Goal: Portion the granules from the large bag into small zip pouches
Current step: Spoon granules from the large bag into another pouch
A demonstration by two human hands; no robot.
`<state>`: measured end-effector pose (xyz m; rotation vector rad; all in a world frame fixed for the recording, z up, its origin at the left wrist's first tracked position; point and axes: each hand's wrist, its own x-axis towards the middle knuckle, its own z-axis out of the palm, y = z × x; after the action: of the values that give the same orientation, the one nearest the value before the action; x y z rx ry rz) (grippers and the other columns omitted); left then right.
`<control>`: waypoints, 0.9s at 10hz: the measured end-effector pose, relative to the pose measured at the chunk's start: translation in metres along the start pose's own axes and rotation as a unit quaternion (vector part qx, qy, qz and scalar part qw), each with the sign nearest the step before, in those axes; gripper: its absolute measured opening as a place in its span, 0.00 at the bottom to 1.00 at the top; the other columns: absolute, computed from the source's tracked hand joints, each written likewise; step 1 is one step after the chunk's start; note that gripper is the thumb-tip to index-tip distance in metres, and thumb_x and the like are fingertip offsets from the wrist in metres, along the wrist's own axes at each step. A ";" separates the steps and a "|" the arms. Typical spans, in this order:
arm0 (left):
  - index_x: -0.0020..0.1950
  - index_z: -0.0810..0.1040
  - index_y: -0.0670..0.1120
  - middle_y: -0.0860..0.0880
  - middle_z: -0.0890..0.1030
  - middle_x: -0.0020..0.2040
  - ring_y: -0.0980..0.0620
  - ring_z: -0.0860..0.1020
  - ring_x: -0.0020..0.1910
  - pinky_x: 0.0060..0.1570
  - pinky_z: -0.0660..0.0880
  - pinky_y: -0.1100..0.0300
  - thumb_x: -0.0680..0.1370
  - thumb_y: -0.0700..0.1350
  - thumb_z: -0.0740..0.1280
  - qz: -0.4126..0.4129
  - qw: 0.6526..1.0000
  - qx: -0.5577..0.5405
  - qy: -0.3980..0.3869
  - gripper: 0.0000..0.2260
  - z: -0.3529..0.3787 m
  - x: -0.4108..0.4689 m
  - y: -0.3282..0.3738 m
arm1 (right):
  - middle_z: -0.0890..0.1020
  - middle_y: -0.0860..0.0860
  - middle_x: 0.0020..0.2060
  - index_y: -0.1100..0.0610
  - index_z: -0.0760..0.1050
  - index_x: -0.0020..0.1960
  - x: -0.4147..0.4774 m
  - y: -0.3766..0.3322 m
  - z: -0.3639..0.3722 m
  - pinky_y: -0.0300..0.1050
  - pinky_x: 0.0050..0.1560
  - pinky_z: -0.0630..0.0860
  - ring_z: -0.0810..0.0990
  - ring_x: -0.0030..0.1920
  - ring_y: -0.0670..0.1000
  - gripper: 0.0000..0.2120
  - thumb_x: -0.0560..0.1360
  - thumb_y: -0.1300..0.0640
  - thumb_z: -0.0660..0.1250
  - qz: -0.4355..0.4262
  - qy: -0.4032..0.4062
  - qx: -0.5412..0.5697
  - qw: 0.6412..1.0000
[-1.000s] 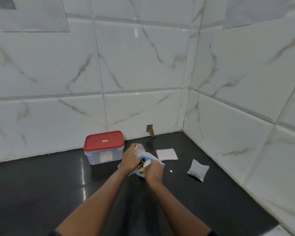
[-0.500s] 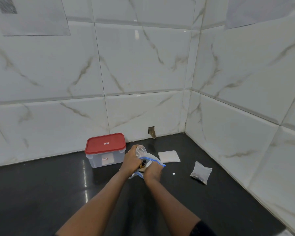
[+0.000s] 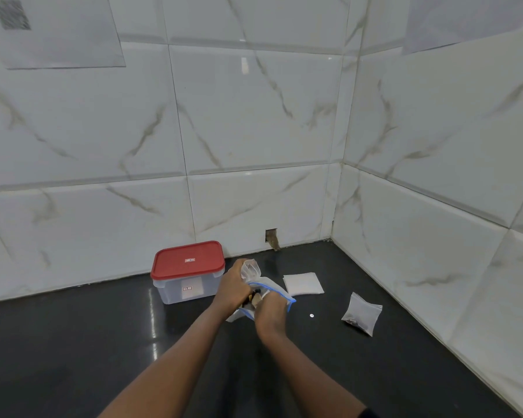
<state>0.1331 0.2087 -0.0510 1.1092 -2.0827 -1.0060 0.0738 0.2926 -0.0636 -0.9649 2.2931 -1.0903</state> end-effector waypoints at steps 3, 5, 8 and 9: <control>0.63 0.70 0.46 0.49 0.77 0.55 0.52 0.74 0.52 0.49 0.67 0.62 0.71 0.32 0.65 0.002 1.000 0.003 -0.015 0.23 0.002 0.002 0.005 | 0.78 0.58 0.59 0.65 0.73 0.63 0.010 0.001 0.000 0.40 0.56 0.74 0.78 0.58 0.53 0.15 0.80 0.66 0.53 0.041 0.048 0.016 0.998; 0.63 0.70 0.47 0.52 0.75 0.52 0.52 0.74 0.52 0.49 0.68 0.62 0.72 0.36 0.67 0.003 1.000 0.000 -0.011 0.21 0.000 0.001 0.002 | 0.78 0.57 0.60 0.64 0.72 0.64 0.013 -0.005 0.006 0.38 0.57 0.73 0.77 0.60 0.51 0.15 0.80 0.64 0.55 0.071 0.002 0.042 0.997; 0.61 0.71 0.47 0.52 0.75 0.50 0.52 0.74 0.49 0.49 0.68 0.62 0.72 0.35 0.66 0.002 1.000 -0.005 0.000 0.19 -0.006 0.001 0.002 | 0.78 0.61 0.57 0.58 0.74 0.53 0.018 -0.020 0.008 0.44 0.52 0.77 0.78 0.54 0.58 0.10 0.80 0.62 0.54 0.176 -0.004 0.280 0.944; 0.60 0.72 0.47 0.51 0.76 0.50 0.51 0.75 0.50 0.48 0.70 0.62 0.72 0.35 0.67 0.004 1.000 -0.006 -0.001 0.19 -0.008 0.004 0.000 | 0.77 0.59 0.46 0.61 0.73 0.46 0.029 -0.014 0.020 0.53 0.55 0.79 0.77 0.43 0.56 0.11 0.80 0.64 0.53 0.172 -0.005 0.274 0.946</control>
<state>0.1372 0.2024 -0.0463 1.0926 -2.0801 -1.0144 0.0724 0.2547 -0.0667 -0.3352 1.8821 -1.4370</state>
